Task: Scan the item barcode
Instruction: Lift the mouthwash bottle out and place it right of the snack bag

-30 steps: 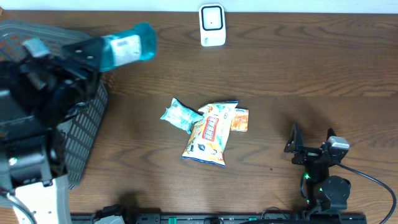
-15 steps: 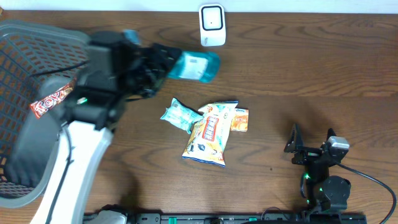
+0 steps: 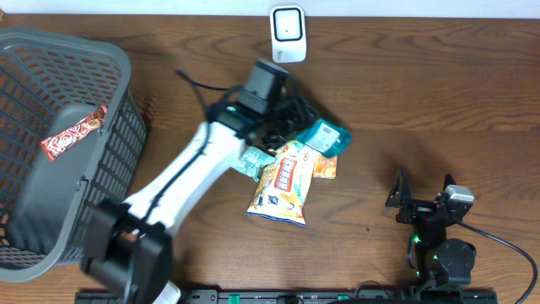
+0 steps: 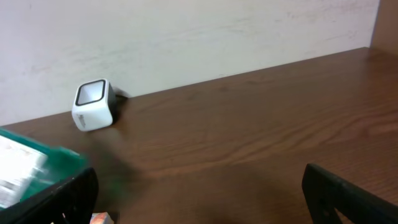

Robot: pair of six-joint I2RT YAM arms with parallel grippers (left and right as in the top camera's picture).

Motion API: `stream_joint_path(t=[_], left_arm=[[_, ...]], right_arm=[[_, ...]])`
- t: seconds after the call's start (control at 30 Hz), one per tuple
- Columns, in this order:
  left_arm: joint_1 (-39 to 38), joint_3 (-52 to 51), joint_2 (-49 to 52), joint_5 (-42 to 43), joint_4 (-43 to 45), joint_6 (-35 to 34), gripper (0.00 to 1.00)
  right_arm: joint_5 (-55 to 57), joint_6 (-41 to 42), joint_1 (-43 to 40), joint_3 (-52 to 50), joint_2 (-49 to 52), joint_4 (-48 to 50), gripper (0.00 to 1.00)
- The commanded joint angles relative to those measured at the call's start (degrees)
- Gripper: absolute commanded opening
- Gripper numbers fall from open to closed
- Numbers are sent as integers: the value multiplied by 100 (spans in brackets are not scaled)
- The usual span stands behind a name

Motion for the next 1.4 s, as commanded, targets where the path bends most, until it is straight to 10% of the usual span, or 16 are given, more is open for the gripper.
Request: stream_joint_path(t=[0.0, 0.4, 0.83, 1.37], left_arm=[[-352, 66, 321, 50, 267, 0, 47], [-984, 66, 1185, -361, 555, 2, 49], [-1370, 66, 1176, -1281, 553, 28, 93], [-1421, 66, 457, -2465, 420, 92, 94]], right_arm=[[-7, 42, 33, -7, 4, -24, 99], [-7, 42, 33, -7, 2, -24, 99], [-7, 42, 33, -7, 2, -22, 99], [-7, 42, 33, -7, 2, -22, 99]])
